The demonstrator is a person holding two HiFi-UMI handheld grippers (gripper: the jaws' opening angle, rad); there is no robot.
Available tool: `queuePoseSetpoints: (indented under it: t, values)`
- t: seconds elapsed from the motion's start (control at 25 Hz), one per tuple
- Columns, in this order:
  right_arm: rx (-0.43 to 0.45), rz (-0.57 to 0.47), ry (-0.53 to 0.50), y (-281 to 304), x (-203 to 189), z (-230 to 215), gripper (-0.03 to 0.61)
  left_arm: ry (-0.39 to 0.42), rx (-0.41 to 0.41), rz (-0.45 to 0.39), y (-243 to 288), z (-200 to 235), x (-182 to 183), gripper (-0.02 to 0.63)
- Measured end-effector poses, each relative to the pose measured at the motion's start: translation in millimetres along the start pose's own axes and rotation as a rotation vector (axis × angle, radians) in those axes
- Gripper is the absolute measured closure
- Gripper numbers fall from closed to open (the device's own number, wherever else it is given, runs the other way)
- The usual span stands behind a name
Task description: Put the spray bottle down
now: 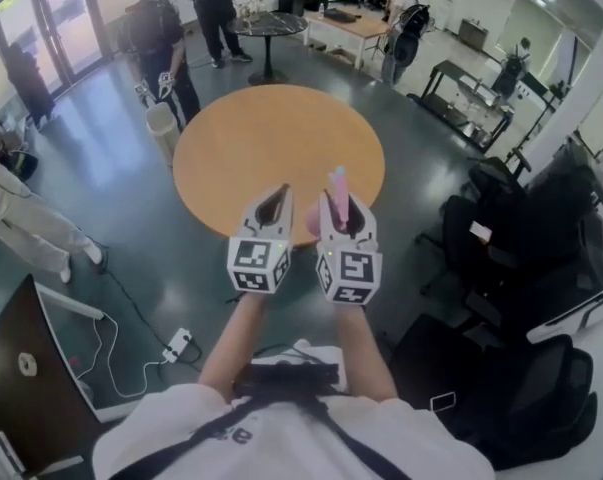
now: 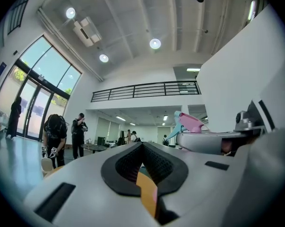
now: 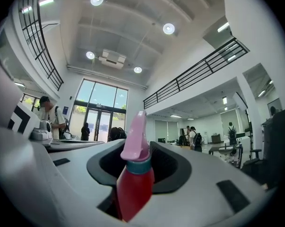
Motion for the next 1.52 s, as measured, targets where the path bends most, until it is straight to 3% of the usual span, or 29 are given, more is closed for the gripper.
queuePoseSetpoints:
  t: [0.24,0.68,0.88,1.12,1.52]
  values:
    - [0.007,0.048,0.083,17.4,-18.6,-34.4,0.42,-0.004,0.026,0.069,22.2,-1.4,-13.3,0.601]
    - [-0.005,0.096,0.137,70.4,-27.5,-78.8,0.42,-0.017,0.033,0.13,81.8,7.0,-37.5,0.601]
    - [-0.084,0.123,0.149,125.5,-33.5,-99.6,0.42,-0.02,0.062,0.113,138.3,39.6,-46.9,0.601]
    - [-0.112,0.132,0.12,203.0,-36.7,-103.6,0.419,-0.023,0.067,0.077,199.8,91.2,-49.8,0.601]
    - [-0.121,0.242,0.09,263.3,-80.0,-104.5,0.419,-0.047,0.083,0.149,246.2,134.7,-89.9,0.601]
Point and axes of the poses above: the fingertips, and each gripper's own axes: y forward along the fingers, z to its left, x out of its top, the point moved 9 cm from there along -y, backward along the fingers, and after that the axes turned 10 degrees about y, right-handed, at the moved point
